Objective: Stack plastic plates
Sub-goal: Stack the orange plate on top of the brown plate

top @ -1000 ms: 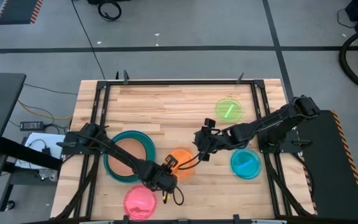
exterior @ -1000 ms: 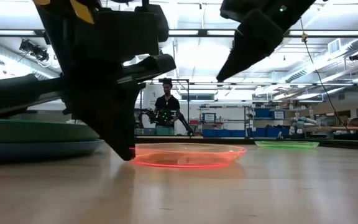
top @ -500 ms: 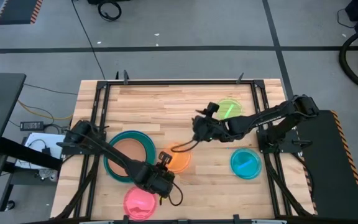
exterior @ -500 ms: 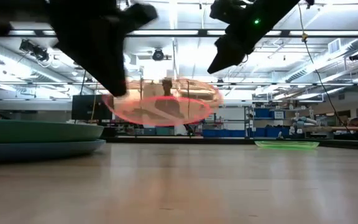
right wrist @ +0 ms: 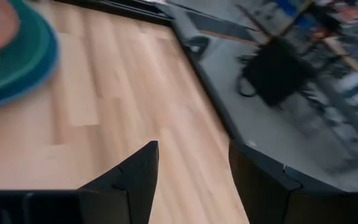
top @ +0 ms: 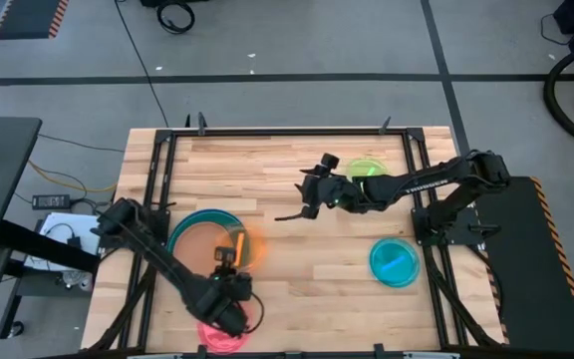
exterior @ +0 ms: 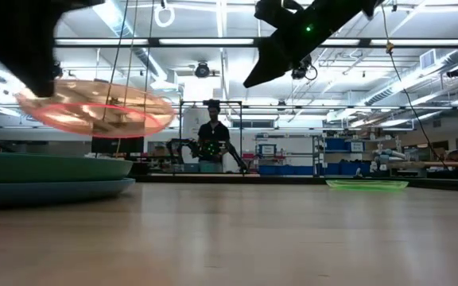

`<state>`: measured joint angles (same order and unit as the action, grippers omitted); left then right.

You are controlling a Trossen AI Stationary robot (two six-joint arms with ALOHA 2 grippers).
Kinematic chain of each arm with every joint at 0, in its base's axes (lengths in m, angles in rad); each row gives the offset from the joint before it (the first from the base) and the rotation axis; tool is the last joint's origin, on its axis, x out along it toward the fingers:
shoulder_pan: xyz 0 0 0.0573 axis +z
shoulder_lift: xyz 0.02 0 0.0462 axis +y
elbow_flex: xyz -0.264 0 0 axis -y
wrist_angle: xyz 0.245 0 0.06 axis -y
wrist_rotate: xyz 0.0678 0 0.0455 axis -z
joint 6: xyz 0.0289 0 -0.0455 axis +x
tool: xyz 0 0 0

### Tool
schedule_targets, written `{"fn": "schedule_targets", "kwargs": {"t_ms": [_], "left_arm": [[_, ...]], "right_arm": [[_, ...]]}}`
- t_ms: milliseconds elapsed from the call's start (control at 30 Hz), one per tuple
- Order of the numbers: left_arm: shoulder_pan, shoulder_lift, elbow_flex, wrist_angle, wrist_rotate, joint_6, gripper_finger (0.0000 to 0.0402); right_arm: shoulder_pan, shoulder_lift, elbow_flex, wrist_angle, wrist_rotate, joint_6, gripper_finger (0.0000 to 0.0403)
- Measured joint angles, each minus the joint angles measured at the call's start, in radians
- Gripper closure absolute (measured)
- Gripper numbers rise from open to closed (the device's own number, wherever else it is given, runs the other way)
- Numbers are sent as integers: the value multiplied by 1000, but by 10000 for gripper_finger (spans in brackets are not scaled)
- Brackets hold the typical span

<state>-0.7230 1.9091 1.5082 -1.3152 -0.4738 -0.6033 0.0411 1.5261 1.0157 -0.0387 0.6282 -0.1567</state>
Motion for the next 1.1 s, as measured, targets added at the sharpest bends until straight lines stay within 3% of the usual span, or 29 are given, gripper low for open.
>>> {"fn": "schedule_targets", "kwargs": {"t_ms": [133, 233, 500, 833, 967, 1100], "left_arm": [[-51, 0, 0, -91, 0, -90, 395], [-70, -1, -23, -118, 0, -148, 394], [-125, -1, -118, -131, 92, -234, 394], [-216, -118, -296, -34, 95, -325, 393], [-225, -176, -390, 87, 94, -345, 392], [-216, -185, -430, 79, 94, -405, 375]], "right_arm": [[-22, 0, 0, 3, -133, 4, 198], [-29, 0, 0, 24, -174, 4, 198], [-10, 0, 0, 26, -185, 22, 198], [10, 0, 0, 23, -185, 31, 198], [11, 0, 0, 22, -185, 52, 198], [16, 0, 0, 5, -185, 68, 198]]}}
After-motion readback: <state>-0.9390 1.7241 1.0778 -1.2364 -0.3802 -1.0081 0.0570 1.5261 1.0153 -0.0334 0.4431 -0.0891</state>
